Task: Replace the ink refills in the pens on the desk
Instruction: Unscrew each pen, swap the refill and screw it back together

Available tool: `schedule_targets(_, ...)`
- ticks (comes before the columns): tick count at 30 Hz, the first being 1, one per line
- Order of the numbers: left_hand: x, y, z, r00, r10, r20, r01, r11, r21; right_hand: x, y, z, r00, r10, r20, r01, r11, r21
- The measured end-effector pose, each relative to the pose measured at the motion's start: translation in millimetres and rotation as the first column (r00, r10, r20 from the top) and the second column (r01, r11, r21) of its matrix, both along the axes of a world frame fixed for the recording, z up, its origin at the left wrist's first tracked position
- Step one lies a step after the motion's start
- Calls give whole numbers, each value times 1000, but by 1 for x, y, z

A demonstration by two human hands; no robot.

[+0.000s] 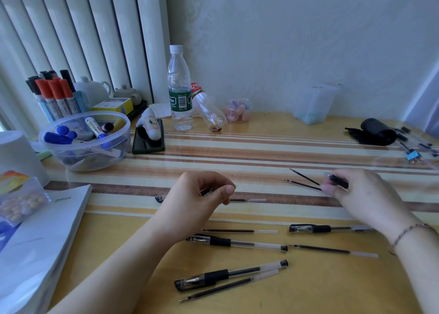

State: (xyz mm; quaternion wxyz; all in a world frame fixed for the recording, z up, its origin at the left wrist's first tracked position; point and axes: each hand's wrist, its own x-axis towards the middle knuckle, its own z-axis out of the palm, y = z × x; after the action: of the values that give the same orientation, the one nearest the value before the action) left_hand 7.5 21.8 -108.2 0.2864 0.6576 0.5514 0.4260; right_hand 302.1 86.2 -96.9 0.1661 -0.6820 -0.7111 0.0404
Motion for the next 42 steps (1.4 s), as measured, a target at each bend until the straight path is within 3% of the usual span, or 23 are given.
schedule_targets(4,0,0,1,999,10,53,-9,1000,-26,-6,-4,6,993,42,-110,-32,996,84)
schedule_targets(8,4,-3,6,976,-30,216,47,996,-74,-37,-28,17,877,328,-350,-294,944,148)
schedule_targets(11,9,-7,11,922,-93,376,140,985,-99,-52,-39,14,834,442,-329,-424,896,129)
schedule_targets(14,9,-8,12,894,-137,427,197,975,-100,-52,-39,12,843,465,-272,-447,885,130)
schedule_targets(23,10,-8,11,935,-132,330,168,982,-81,-50,-39,11,863,480,-156,-457,875,161)
schedule_targets(29,9,-9,10,911,-97,400,166,976,-140,-49,-38,10,856,503,-123,-481,860,171)
schedule_targets(31,9,-9,10,932,-115,343,163,980,-116,-50,-40,11,860,503,-86,-481,855,193)
schedule_targets(34,9,-7,5,990,-87,111,92,995,-40,-53,-46,15,859,507,-67,-480,845,238)
schedule_targets(36,9,-8,3,997,-75,32,75,997,-21,-56,-49,16,846,529,-67,-499,830,247)
schedule_targets(40,7,-9,4,997,-64,-33,65,998,18,-57,-52,18,846,522,-112,-482,837,259)
schedule_targets(42,4,-6,6,999,-32,12,32,999,23,-50,-48,23,852,461,-249,-383,872,304)
